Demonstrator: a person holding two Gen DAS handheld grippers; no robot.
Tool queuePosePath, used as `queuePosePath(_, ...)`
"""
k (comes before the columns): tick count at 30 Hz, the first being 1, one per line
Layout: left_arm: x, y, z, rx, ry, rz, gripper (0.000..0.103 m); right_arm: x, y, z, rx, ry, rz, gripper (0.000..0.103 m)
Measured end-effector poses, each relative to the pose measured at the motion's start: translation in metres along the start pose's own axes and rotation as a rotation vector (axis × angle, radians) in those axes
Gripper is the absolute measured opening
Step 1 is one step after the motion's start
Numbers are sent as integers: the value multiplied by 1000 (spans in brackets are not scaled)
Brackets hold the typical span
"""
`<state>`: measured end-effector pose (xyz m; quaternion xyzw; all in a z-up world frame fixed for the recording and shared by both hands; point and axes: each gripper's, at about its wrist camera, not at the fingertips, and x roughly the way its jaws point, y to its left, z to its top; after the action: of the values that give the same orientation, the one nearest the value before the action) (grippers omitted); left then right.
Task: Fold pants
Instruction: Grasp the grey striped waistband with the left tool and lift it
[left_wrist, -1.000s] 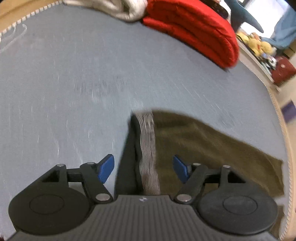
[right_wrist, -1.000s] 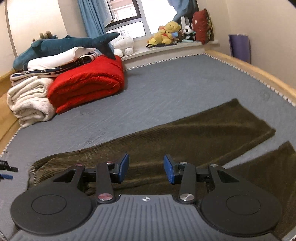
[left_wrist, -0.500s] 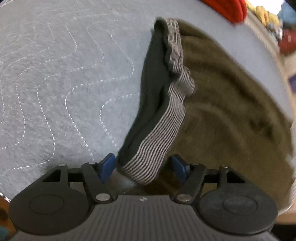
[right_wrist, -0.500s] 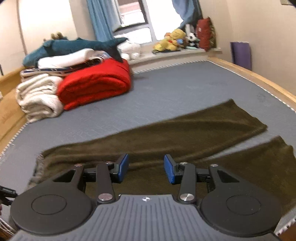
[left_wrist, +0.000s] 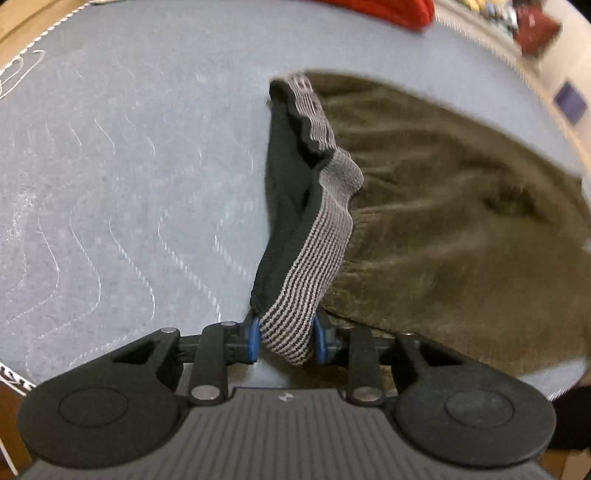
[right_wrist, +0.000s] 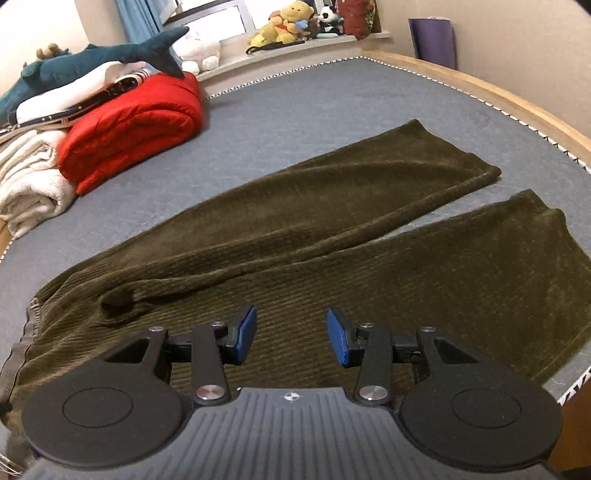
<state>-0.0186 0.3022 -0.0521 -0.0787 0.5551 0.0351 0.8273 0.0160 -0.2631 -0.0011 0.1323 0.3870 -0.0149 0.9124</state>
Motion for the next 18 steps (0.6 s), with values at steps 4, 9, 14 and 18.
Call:
queuePosePath(4, -2, -17, 1, 85, -17, 109, 58, 9, 4, -3, -24, 34, -8, 44)
queuePosePath(9, -33, -47, 7, 174, -217, 148, 57, 24, 7, -14, -73, 129, -23, 44)
queuePosePath(14, -8, -78, 1, 298, -70, -57, 57, 47, 8, -34, -96, 277, -6, 44)
queuePosePath(18, 25, -95, -13, 441, 81, 70, 60, 66, 7, -53, -148, 394, -72, 44)
